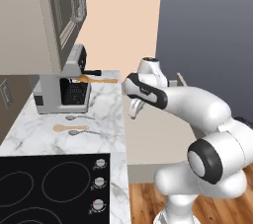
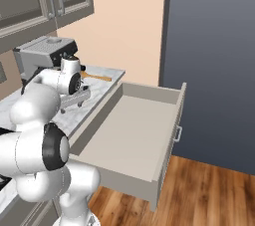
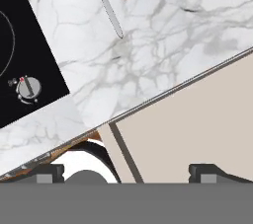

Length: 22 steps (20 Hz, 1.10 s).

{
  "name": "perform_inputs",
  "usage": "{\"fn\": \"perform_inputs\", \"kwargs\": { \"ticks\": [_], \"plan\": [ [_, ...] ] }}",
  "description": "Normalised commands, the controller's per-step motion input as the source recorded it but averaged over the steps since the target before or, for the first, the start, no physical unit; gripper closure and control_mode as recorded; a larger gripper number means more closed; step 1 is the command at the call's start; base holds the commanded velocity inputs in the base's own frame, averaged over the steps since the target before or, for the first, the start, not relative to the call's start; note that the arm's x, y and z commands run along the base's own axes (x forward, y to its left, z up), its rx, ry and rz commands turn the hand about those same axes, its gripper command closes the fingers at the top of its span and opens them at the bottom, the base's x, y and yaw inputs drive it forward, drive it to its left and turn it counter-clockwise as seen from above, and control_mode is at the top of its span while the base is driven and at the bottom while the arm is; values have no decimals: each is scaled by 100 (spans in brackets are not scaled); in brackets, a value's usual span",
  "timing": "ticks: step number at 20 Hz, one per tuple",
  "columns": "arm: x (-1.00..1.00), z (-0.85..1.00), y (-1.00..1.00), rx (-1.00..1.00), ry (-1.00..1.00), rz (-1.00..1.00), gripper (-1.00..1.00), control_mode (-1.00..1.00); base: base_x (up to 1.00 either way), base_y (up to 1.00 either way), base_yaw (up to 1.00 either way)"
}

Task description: Organize the utensils by type. Pick up the wooden spoons from the counter and place them in the open cabinet. Then pick up the metallic utensils from the counter and place them in the open drawer.

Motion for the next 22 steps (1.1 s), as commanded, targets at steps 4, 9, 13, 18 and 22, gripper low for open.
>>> {"fn": "perform_inputs", "kwargs": {
  "ticks": [4, 9, 13, 18, 22],
  "plan": [
    [0, -16, 54, -5, 0, 10, -100, -100, 0, 0, 0],
    [0, -2, 57, 0, 0, 9, -100, -100, 0, 0, 0],
    [-7, -2, 48, 0, 0, 3, -100, -100, 0, 0, 0],
    [-13, -15, 36, 0, -4, 0, -100, -100, 0, 0, 0],
    [-15, -16, 31, 0, -5, 0, -100, -100, 0, 0, 0]
  ]
}}
